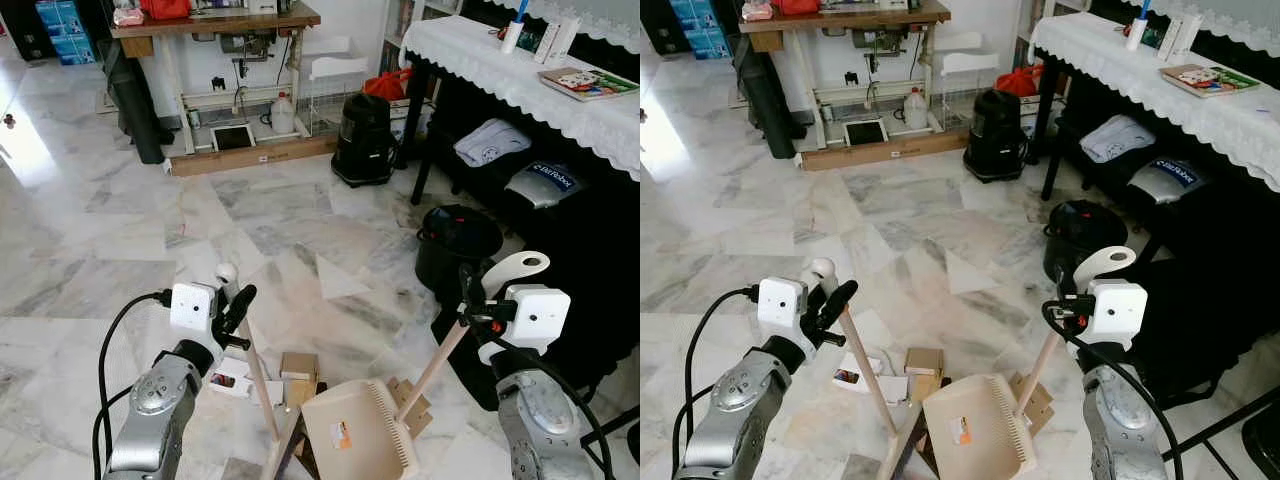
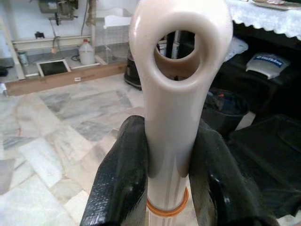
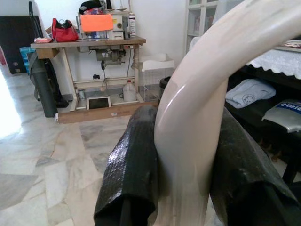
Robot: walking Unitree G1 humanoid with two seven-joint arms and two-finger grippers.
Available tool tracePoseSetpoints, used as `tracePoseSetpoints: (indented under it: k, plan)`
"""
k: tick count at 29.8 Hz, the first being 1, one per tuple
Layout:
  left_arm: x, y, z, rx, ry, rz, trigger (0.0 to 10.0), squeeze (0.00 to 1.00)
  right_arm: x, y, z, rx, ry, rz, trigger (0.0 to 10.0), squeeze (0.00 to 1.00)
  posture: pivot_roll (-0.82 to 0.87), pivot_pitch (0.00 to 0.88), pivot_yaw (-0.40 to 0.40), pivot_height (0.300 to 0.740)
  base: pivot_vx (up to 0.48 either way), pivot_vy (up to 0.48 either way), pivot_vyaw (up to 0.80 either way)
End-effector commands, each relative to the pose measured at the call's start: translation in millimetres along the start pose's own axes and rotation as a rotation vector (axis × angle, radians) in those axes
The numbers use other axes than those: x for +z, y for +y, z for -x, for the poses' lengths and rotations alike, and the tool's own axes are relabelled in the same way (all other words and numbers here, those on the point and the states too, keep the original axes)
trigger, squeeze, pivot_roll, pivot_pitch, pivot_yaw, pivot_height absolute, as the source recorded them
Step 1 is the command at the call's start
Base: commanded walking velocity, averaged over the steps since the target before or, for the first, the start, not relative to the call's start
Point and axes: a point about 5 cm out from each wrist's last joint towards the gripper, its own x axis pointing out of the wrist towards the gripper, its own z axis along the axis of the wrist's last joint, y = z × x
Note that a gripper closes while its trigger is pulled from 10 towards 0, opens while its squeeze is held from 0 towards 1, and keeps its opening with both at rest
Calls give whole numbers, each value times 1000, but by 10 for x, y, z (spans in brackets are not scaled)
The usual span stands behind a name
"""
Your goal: Sweep floor
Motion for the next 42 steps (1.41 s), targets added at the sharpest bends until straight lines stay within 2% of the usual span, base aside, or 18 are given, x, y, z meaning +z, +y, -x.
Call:
tracePoseSetpoints:
  k: [1,6,13,24,31,38,42]
  plan:
    - [14,37,8,36,-23,-29,10000,0,77,-6,-19,0,-33,-2,10000,0,-34,0,-34,740,0,0,0]
    - [24,71,18,67,-34,-46,10000,0,70,-2,-19,1,-30,-2,10000,0,-33,0,-34,740,0,0,0]
    - [-35,63,20,50,-6,-46,10000,0,67,0,-18,1,-29,-3,10000,0,-33,0,-34,740,0,0,0]
    - [-147,-67,31,-47,55,8,10000,0,70,-12,-14,-2,-29,0,10000,0,-35,0,-34,740,0,0,0]
    - [-151,-78,59,-89,68,20,10000,0,71,-12,-19,0,-29,-1,10000,0,-32,0,-36,740,0,0,0]
    - [-143,-87,118,-156,99,41,10000,0,65,-8,-26,0,-27,-6,10000,0,-27,0,-37,740,0,0,0]
    - [-142,-104,200,-220,135,55,10000,0,63,-5,-31,-1,-29,-10,10000,0,-24,0,-38,740,0,0,0]
